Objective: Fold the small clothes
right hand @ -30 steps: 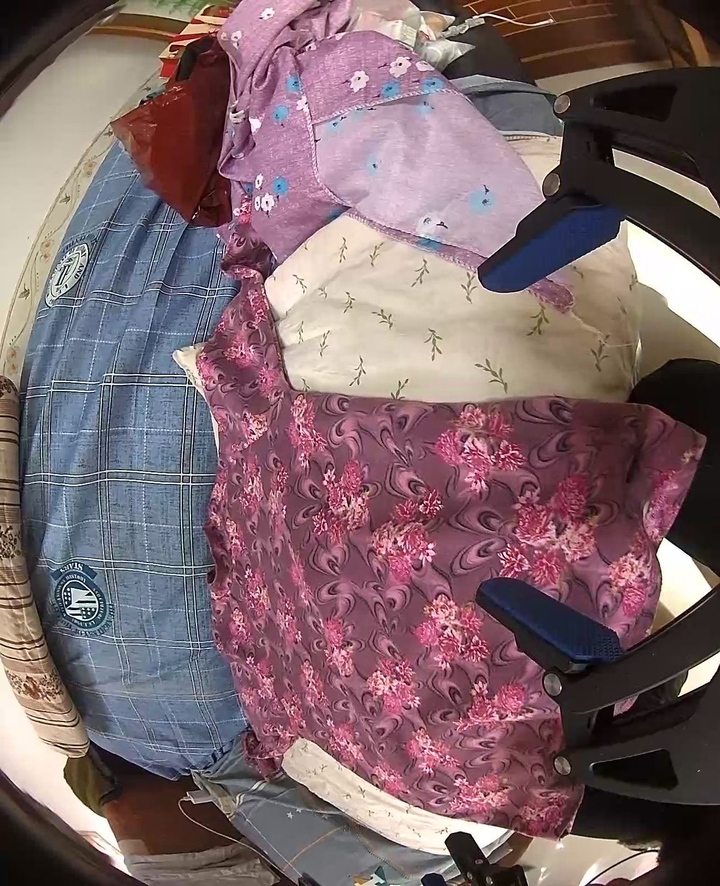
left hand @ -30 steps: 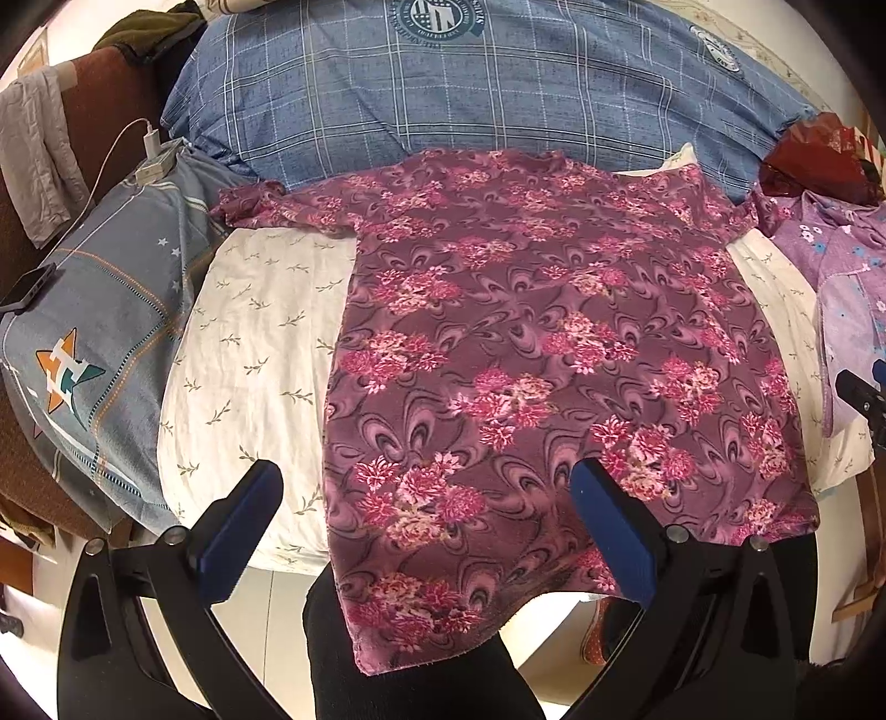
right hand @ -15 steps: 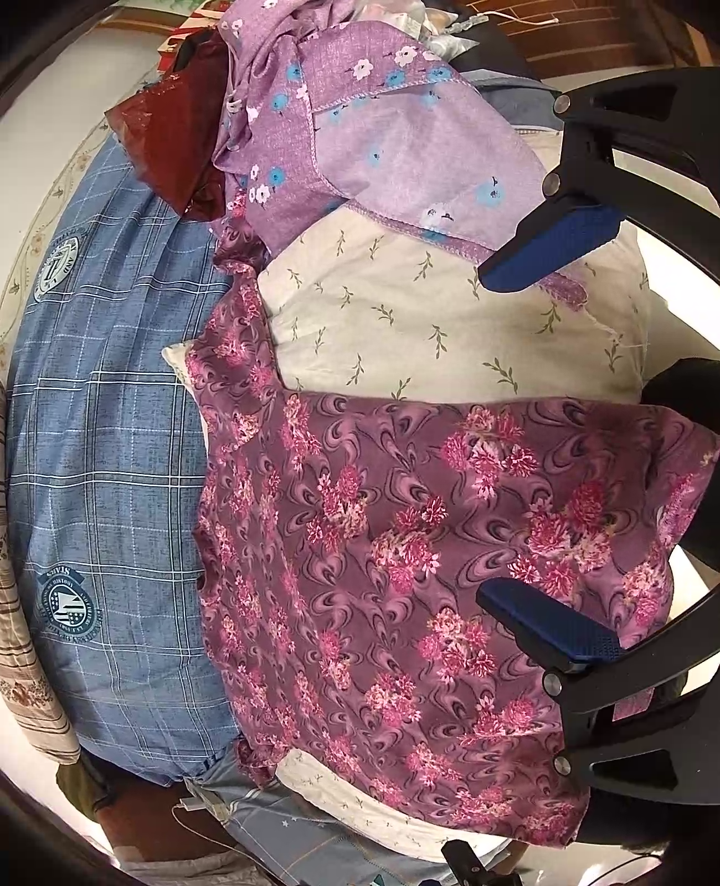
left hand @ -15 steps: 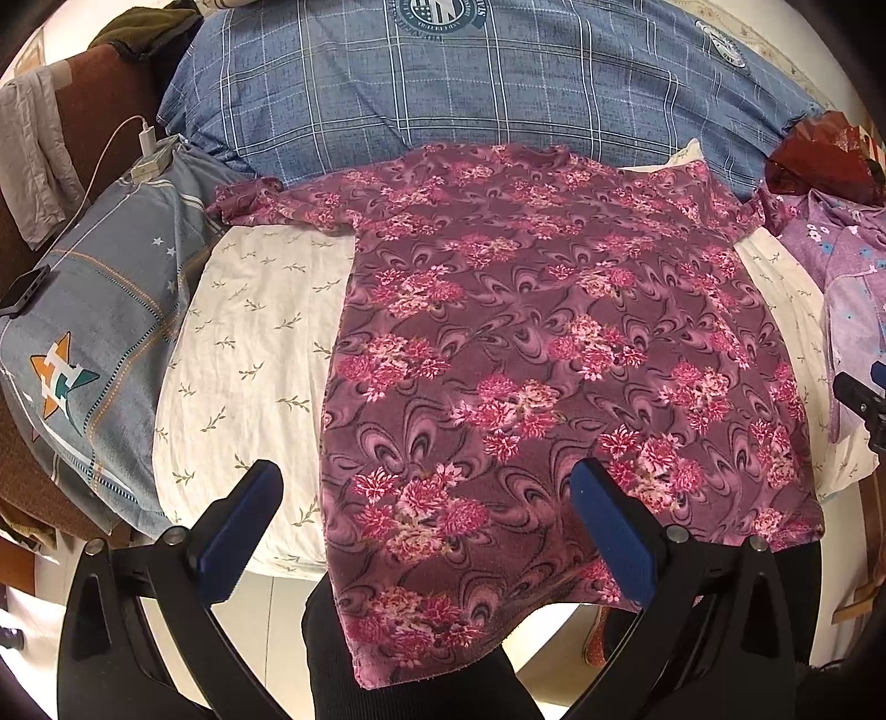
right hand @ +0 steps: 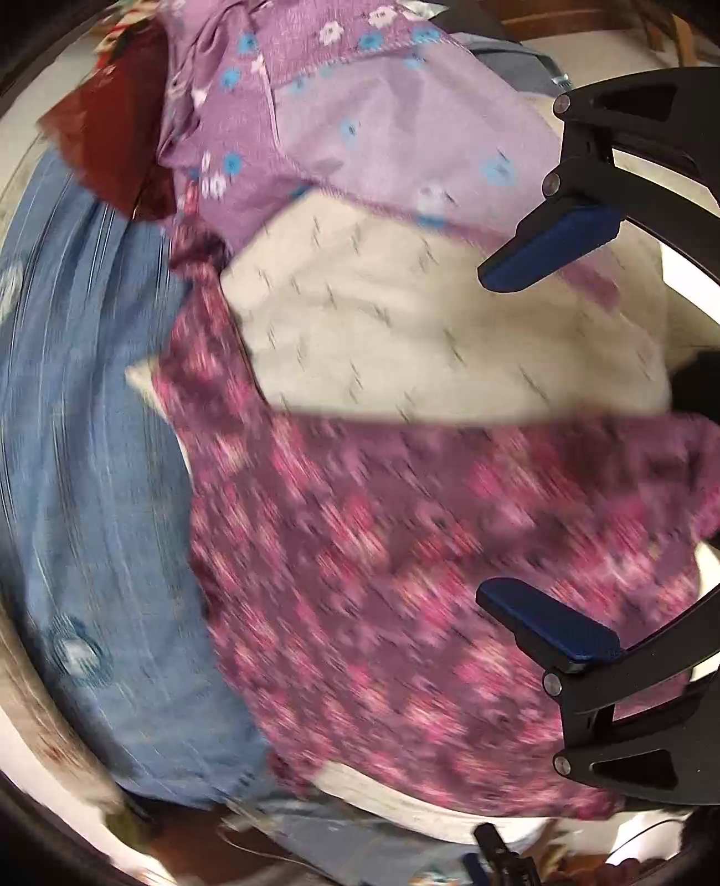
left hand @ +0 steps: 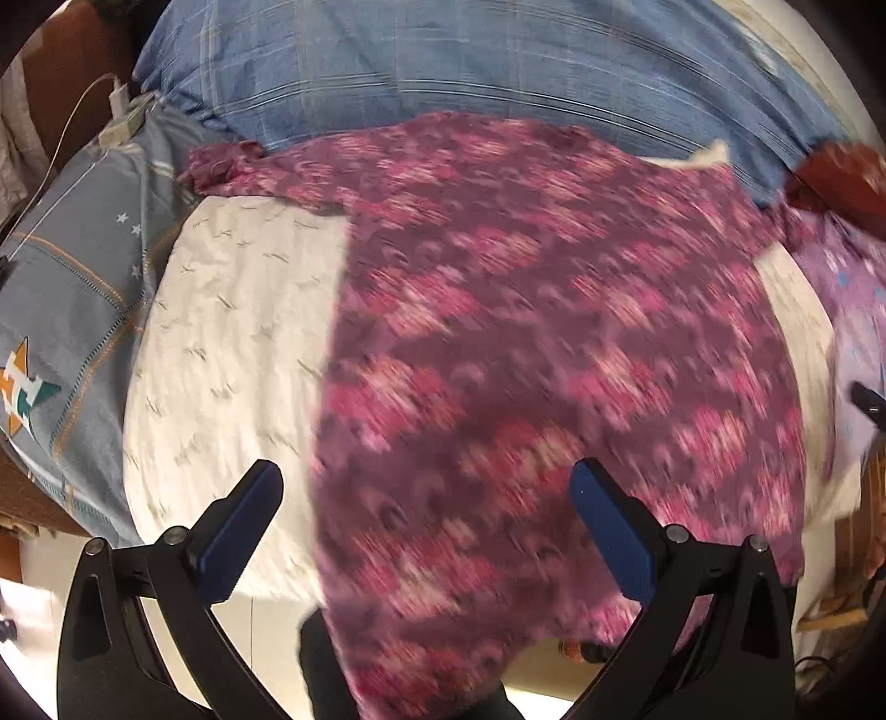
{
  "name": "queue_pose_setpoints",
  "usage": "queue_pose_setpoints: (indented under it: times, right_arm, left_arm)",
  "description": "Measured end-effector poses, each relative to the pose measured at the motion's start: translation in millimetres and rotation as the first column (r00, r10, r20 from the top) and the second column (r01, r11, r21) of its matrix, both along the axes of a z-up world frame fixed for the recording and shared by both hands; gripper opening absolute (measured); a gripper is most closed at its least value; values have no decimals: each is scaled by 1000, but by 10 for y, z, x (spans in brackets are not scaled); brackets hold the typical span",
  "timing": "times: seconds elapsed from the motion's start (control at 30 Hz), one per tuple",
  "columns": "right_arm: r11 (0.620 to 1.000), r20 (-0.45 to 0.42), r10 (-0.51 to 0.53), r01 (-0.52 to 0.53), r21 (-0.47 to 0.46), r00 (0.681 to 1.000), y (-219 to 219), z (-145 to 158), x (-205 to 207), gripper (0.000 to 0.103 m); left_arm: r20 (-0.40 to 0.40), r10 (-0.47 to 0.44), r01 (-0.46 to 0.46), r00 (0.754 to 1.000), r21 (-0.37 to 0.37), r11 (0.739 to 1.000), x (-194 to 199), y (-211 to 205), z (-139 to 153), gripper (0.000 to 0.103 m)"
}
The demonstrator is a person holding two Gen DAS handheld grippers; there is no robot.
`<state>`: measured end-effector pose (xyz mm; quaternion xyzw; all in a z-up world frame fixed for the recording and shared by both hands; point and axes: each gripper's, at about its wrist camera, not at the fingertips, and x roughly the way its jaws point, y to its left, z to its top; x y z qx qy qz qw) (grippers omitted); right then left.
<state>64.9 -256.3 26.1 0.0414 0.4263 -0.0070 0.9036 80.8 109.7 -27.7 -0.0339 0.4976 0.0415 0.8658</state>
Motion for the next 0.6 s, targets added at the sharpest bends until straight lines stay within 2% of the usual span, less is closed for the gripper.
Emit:
queue_pose_setpoints:
  times: [0.17,0.23,0.33,0.47,0.53,0.6]
  right_arm:
    - [986,76,-163,160,42,984,-962,436,511,103]
    - [971,104,-239,235,52,965,-1360,635,774,103]
    - [936,136,-344,327,130,929,-1971,905,1247,103]
    - [880,46,-402,372,295,915,-2555,920,2050,103]
    - [842,-71,-407,404,358,911,-2723,705,2501,103]
    - [799,-156,-448,473,373,880,-2806,477,2750,103]
  left_arm:
    - [-41,133,-134,990,-17,991,713,549,92,103]
    - [-55,190,-191,980,-3,982,1004,724,83,103]
    - [-83,258,-260,962,-5,966,1429,927,-8,103]
    - [-146,311,-323,939,-62,944,1928,1050,-222,103]
    - [-184,319,-341,930,-107,934,2173,1094,-361,103]
    - [-207,328,-360,922,-140,923,2325,1158,-456,103]
